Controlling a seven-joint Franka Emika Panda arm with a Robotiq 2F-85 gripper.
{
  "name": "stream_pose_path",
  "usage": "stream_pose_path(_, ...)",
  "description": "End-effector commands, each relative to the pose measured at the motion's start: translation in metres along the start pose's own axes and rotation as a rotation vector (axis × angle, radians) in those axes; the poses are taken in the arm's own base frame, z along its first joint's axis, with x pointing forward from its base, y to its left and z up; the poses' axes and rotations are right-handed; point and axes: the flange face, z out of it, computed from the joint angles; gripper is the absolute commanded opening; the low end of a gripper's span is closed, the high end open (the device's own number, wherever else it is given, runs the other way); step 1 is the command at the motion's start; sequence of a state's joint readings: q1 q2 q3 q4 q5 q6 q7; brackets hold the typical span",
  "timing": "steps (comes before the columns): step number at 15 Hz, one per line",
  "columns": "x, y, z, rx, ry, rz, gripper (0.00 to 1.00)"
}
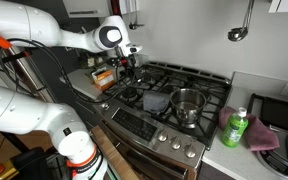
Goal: Move the pot to the right, then remove the cloth from the pot handle and pour water in the pot
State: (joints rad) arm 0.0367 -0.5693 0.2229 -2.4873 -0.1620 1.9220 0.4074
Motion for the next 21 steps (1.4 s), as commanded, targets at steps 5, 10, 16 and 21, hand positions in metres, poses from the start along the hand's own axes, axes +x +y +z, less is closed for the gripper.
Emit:
stream_pose_path(5,0.010,-0.012,0.029,-0.170,-0.020,-0.372,1.00)
stream_pose_path(10,0.025,-0.017,0.046,-0.326,0.018,-0.591,1.00)
stream_pose_path(16,0.037,-0.025,0.059,-0.411,0.097,-0.721,1.00)
stream_pose_path(21,0.037,-0.029,0.070,-0.397,0.055,-0.760,1.00)
